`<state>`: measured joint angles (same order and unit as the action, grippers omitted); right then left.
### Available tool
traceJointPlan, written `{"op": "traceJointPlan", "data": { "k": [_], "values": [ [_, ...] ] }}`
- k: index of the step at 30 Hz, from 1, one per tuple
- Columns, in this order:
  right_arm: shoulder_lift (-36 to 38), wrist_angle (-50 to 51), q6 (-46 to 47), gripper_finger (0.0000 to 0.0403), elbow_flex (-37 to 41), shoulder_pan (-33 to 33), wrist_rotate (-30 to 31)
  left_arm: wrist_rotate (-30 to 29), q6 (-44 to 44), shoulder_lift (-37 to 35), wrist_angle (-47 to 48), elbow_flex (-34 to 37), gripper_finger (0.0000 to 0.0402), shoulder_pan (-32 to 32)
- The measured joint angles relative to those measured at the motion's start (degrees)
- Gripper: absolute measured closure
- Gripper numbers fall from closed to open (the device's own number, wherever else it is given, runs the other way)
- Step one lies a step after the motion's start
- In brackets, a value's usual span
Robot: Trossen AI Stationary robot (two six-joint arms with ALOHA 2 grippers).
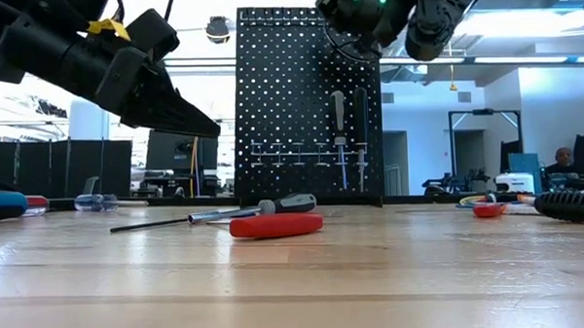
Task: Hang tools onto peg board
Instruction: Hang the right transparent red screwdriver on the pegboard
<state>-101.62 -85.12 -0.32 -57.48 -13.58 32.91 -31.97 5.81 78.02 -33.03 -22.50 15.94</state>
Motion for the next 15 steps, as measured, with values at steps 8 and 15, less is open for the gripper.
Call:
{"op": "traceJointPlan", "data": {
  "k": [8, 15],
  "values": [
    [-6.6, -0.5, -0.1, 0.0388, -5.7, 0.7, 0.6, 0.0, 0.0, 0.0, 0.0, 0.0, 0.0131, 0.0],
    [-7.5, -2.8, -2.5, 0.0388, -6.0, -0.1, 2.2, 0.0, 0.5, 0.0, 0.7, 0.0, 0.0131, 0.0]
  ]
}}
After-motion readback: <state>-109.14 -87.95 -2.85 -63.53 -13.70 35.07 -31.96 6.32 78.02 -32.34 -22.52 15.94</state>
